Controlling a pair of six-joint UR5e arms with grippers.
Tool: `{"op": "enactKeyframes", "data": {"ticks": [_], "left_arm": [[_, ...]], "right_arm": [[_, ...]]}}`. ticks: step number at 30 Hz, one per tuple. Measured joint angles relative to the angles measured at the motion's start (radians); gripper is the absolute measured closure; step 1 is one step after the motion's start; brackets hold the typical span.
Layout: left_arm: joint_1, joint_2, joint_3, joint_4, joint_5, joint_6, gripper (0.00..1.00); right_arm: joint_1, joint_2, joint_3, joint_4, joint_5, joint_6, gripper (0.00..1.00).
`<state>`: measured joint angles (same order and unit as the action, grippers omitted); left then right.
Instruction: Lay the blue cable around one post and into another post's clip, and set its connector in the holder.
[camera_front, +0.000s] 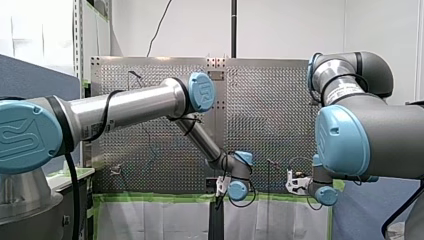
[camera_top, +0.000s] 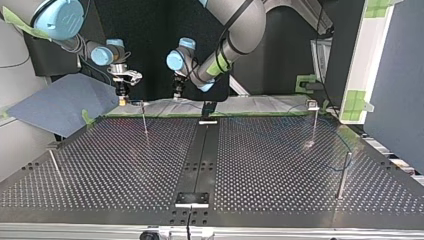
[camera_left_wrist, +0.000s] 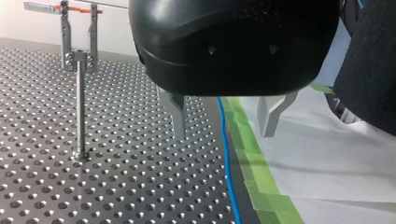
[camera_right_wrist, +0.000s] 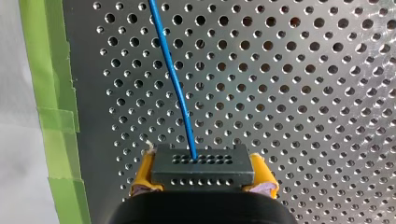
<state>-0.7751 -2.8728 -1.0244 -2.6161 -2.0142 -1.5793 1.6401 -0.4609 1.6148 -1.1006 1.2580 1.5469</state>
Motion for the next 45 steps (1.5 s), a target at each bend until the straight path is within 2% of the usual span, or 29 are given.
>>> {"op": "enactKeyframes", "data": {"ticks": [10,19,28,45], "left_arm": [[0.011,-0.006,0.043,-0.021,0.0,-0.002,0.24],[0.019,-0.049,0.109,-0.077,-0.012,-0.004,0.24],[0.042,-0.057,0.077,-0.091,-0.015,-0.008,0.24],[0.052,-0.057,0.096,-0.089,-0.023,-0.014,0.24]], "right_arm": [[0.003,0.0,0.0,0.001,0.0,0.0,0.92],[0.005,0.0,0.0,0.001,0.0,0.0,0.92],[0.005,0.0,0.0,0.0,0.0,0.0,0.92],[0.007,0.0,-0.001,-0.001,0.0,0.0,0.92]]}}
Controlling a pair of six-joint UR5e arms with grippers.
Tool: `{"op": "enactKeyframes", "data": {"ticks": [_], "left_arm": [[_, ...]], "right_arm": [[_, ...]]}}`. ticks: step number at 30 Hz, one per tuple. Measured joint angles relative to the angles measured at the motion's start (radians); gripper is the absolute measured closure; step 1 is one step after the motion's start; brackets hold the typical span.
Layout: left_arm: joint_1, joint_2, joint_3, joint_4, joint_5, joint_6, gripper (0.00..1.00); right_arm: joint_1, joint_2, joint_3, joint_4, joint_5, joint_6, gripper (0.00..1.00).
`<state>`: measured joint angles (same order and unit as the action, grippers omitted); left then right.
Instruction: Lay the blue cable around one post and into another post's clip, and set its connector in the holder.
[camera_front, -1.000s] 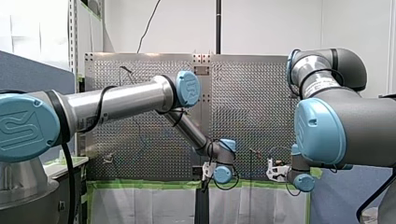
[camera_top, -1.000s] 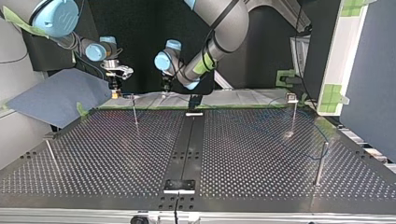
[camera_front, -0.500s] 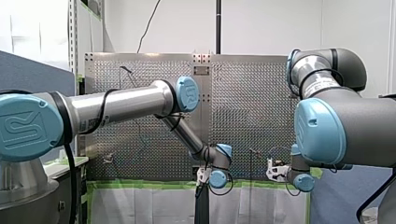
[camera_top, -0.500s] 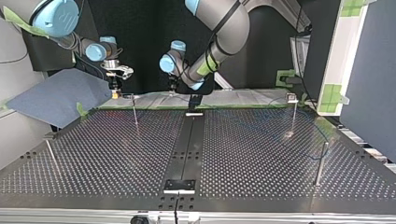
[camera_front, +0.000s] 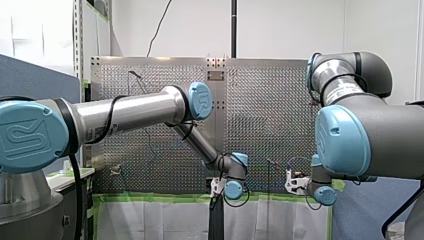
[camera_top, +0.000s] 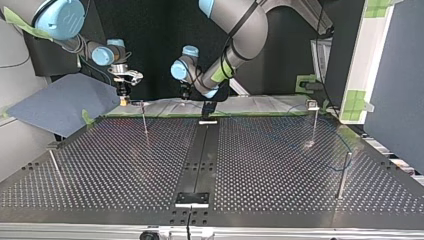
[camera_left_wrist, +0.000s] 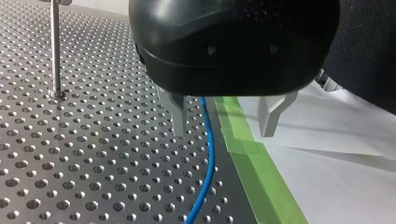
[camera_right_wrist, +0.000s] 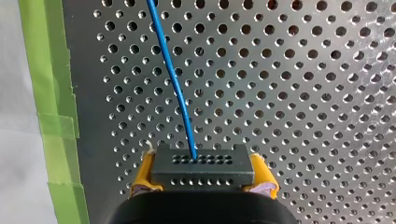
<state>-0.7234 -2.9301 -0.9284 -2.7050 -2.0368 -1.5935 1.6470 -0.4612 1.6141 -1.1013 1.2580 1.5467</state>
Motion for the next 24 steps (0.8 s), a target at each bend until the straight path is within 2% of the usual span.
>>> {"op": "enactKeyframes", "data": {"ticks": [12,22,23,24], "left_arm": [[0.009,0.001,0.016,0.01,-0.035,-0.005,0.24],[0.004,0.001,0.02,0.017,-0.037,-0.02,0.24],[0.004,0.001,0.02,0.017,-0.036,-0.023,0.3],[0.004,0.001,0.02,0.018,-0.034,-0.026,0.3]], "right_arm": [[0.003,0.0,-0.001,0.002,0.0,0.0,0.92],[0.006,0.0,-0.001,0.002,0.0,0.0,0.92],[0.007,0.0,-0.001,0.002,0.0,0.0,0.92],[0.007,0.0,-0.001,0.001,0.0,0.0,0.92]]}}
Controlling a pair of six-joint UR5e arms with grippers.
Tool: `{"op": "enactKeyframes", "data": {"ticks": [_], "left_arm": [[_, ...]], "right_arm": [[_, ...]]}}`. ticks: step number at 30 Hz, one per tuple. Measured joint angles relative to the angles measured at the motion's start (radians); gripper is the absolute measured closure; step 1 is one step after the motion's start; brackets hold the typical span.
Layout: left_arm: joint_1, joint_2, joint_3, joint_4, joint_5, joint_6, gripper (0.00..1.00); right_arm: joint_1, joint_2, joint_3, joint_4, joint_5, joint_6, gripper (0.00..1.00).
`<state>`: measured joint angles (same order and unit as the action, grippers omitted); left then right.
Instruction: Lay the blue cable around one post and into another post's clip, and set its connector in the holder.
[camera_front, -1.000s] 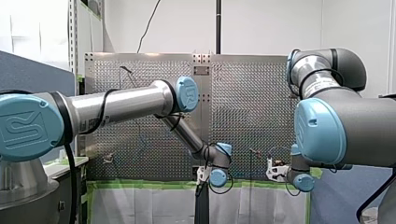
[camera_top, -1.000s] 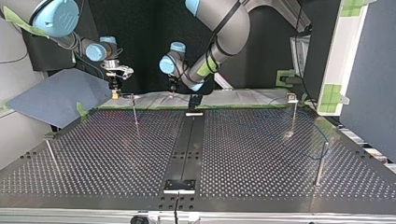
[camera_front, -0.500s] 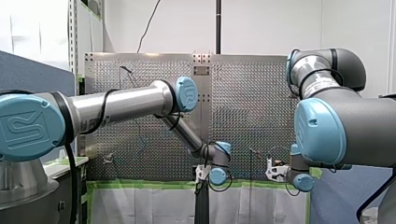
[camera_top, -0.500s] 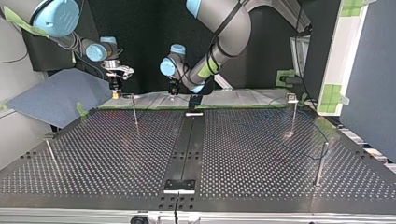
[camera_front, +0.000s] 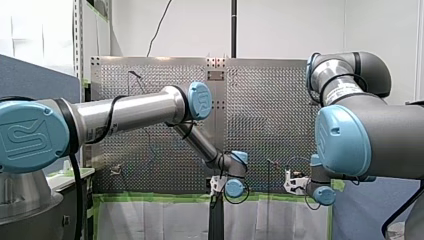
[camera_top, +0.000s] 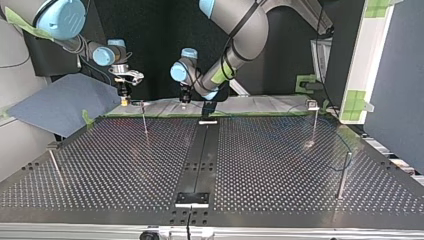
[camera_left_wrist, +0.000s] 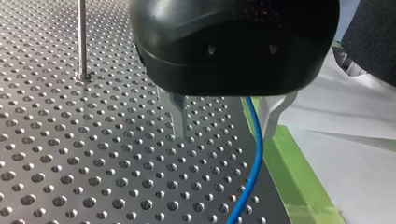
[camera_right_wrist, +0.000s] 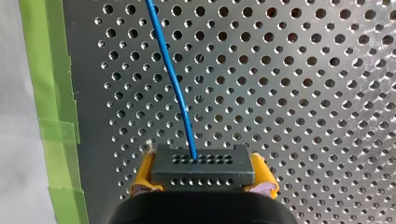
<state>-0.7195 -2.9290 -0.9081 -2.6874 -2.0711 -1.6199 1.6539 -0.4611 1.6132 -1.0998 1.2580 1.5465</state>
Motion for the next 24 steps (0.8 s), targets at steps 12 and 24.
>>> {"op": "enactKeyframes", "data": {"ticks": [12,24], "left_arm": [[-0.005,0.0,-0.001,0.009,0.027,-0.035,0.74],[-0.004,0.0,-0.015,0.019,0.038,-0.04,0.86]], "right_arm": [[0.002,0.0,0.0,-0.002,0.0,0.001,0.92],[0.003,0.0,0.0,-0.003,0.0,0.003,0.92]]}}
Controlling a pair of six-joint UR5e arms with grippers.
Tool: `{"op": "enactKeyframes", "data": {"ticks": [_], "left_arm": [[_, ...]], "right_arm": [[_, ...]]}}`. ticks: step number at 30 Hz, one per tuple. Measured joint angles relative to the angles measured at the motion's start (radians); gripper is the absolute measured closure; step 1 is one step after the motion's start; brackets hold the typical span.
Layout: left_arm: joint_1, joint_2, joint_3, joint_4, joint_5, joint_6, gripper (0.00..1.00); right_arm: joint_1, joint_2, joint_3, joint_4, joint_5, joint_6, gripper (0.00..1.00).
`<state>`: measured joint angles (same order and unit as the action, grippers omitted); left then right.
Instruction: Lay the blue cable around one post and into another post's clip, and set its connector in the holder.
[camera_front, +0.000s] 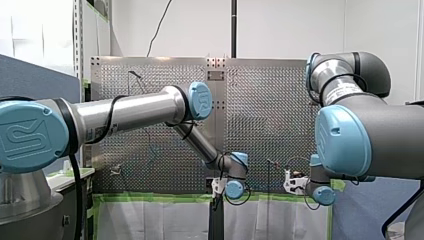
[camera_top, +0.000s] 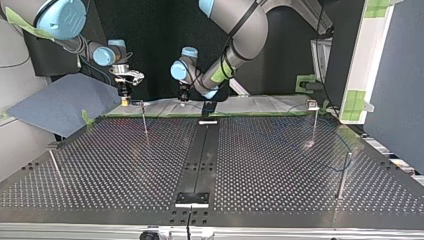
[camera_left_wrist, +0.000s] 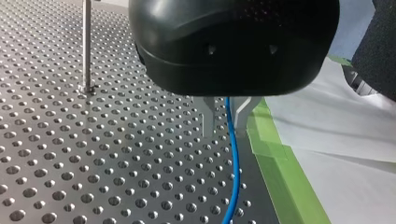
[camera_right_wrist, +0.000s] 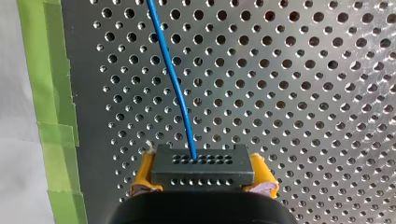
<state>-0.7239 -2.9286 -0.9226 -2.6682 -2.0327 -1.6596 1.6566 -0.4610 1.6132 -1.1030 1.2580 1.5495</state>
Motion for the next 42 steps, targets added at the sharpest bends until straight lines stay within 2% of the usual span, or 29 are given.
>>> {"op": "enactKeyframes", "data": {"ticks": [2,4,15,31,42], "left_arm": [[0.0,0.0,0.0,0.0,0.003,0.0,0.93],[0.0,0.0,0.0,0.001,0.006,0.0,0.95],[0.0,0.0,0.0,0.002,0.03,0.002,0.95],[-0.032,0.008,0.004,0.001,0.032,0.006,0.95],[-0.068,0.041,0.003,0.0,0.031,0.009,0.95]], "right_arm": [[0.0,0.0,0.0,0.0,0.0,0.0,0.92],[0.0,0.0,0.0,0.0,0.0,0.0,0.92],[0.0,0.0,0.0,0.0,0.0,0.001,0.92],[-0.021,0.0,-0.003,0.003,0.0,0.011,0.92],[-0.046,0.0,-0.012,0.007,0.015,0.011,0.92]]}}
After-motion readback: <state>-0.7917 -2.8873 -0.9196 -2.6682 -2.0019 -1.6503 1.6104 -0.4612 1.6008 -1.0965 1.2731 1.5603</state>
